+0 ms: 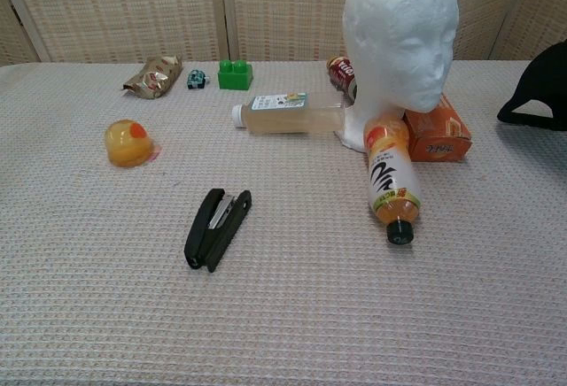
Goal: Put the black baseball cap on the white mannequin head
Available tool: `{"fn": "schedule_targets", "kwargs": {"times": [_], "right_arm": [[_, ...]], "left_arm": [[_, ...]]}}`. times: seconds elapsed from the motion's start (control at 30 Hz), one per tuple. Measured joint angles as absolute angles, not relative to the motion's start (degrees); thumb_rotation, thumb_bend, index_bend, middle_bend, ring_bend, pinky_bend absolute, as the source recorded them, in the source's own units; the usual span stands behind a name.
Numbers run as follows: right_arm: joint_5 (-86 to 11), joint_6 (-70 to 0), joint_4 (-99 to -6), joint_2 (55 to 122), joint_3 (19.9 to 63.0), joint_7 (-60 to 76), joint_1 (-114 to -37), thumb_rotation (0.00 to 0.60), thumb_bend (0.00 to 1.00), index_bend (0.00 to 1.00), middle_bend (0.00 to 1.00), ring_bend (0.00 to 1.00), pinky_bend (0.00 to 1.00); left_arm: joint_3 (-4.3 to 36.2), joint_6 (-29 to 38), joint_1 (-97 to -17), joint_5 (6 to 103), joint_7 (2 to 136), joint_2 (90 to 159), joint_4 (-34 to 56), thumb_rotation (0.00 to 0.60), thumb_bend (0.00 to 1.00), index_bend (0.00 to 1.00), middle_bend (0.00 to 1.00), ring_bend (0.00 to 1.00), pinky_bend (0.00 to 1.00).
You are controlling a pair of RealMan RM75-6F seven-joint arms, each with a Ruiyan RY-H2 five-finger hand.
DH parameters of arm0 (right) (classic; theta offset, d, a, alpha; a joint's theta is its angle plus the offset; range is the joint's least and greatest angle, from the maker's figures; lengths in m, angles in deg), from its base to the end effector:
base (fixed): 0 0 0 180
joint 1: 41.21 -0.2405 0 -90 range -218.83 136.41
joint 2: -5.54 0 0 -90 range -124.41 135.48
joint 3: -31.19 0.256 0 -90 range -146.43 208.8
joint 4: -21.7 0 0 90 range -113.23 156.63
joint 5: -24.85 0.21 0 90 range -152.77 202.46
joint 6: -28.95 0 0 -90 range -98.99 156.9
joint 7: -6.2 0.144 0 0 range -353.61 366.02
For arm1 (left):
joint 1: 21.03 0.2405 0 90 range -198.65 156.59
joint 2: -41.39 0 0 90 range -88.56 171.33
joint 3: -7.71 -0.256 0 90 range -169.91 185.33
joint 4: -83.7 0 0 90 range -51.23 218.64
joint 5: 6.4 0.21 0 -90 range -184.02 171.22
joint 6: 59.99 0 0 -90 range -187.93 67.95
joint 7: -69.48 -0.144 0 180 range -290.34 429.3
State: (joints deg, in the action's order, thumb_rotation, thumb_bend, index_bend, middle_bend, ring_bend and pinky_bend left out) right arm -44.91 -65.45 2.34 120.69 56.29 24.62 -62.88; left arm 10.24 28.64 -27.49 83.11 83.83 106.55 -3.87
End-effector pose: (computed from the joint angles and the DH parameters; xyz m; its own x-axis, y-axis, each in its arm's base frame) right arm -0.3548 -0.2810 0.0810 0.3526 0.5731 0.7397 -0.9339 0.2659 0.2391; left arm -0.3091 0.1892 0.1648 0.2194 -0.0471 0.9745 0.9691 -0.1046 -0.2232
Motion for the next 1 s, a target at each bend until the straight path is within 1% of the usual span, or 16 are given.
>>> {"fn": "schedule_targets", "kwargs": {"times": [0.37,0.53,0.73,0.87,1.0], "right_arm": [[-41.7,-66.7,-2.1,116.8,62.0,24.1,-68.7,0.600,0.38,0.90,0.29,0.01,0.00],[-41.3,-67.2,-3.3,116.0,63.2,23.5,-70.9,0.600,0.38,0.91,0.30,0.02,0.00],[-41.3,-68.6,-7.3,114.3,65.7,20.2,-78.4,0.600,0.38,0.91,0.30,0.02,0.00],[-41.8,-69.7,-11.7,113.0,67.0,16.5,-83.3,0.600,0.37,0.91,0.30,0.02,0.00],[-43.0,-70.6,-15.5,112.5,67.2,13.2,-86.6,0.600,0.37,0.91,0.30,0.02,0.00]], "left_arm": [[10.2,28.1,-27.6,83.0,82.2,107.1,-3.5,0.600,0.24,0.00,0.00,0.00,0.08],[10.3,27.7,-27.8,82.6,81.9,107.3,-3.4,0.600,0.24,0.00,0.00,0.00,0.08],[10.4,26.5,-28.1,81.8,80.7,107.9,-3.1,0.600,0.24,0.00,0.00,0.00,0.08],[10.8,25.6,-28.4,80.7,80.4,108.3,-2.8,0.600,0.24,0.00,0.00,0.00,0.08],[11.4,24.7,-28.7,79.4,80.1,108.6,-2.3,0.600,0.24,0.00,0.00,0.00,0.08]]}}
